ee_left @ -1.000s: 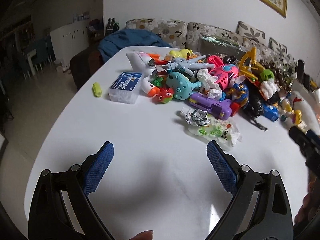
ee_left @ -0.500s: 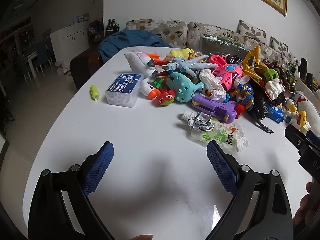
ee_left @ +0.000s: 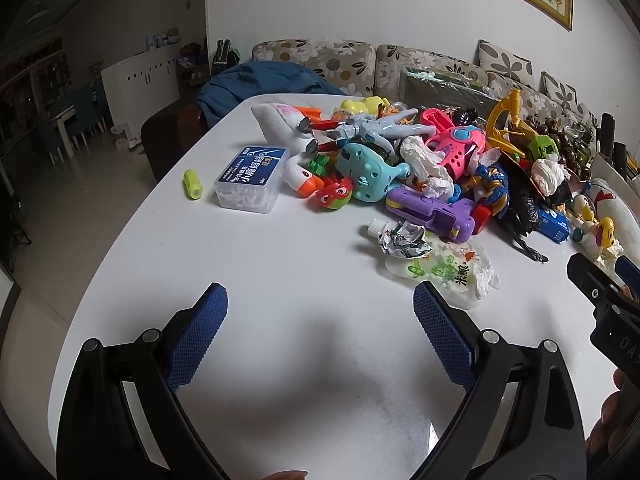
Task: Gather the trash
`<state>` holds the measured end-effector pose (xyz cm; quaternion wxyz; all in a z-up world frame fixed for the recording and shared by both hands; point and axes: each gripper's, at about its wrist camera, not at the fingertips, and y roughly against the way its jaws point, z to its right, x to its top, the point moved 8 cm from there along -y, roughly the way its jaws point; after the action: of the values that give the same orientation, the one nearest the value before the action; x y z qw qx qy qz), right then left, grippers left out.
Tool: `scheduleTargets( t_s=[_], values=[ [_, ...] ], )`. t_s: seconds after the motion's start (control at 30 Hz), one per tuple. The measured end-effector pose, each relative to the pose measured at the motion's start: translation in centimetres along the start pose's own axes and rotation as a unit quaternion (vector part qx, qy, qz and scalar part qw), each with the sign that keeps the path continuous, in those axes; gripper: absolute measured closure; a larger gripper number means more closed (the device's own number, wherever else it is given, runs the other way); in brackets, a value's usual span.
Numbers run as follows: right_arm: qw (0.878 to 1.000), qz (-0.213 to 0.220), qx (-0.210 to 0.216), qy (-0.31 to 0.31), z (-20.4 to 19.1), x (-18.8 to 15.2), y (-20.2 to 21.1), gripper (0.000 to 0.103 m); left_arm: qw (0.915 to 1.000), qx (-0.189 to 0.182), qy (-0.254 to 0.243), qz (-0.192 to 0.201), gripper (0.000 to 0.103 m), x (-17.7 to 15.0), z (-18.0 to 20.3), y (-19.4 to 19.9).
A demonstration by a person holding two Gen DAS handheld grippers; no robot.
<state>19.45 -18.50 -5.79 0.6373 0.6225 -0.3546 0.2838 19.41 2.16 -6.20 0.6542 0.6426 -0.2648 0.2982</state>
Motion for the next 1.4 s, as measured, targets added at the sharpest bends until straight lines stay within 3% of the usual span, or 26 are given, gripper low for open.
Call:
scheduleTargets(
  t_s=[1.1,1.23,1.4],
  values=[
    [1.000,-0.010,0.004,-0.003,0.4,-1.1,0.3,0.005,1.0000,-0.003,-0.008,0.000,0.011,-0.4,0.5,0.6],
    [1.000,-0.012,0.007,-0.004,0.4,-1.2,0.3,0.005,0.9996,0.019,-0.013,0.015,0.008,-0.2,0.3,0.9],
    [1.000,-0.015,0.008,-0.002,0.2,-1.5,0.2,0.005,0.9997,-0.021,-0.006,-0.007,0.008,-0.6,0.9,0.4]
  ],
)
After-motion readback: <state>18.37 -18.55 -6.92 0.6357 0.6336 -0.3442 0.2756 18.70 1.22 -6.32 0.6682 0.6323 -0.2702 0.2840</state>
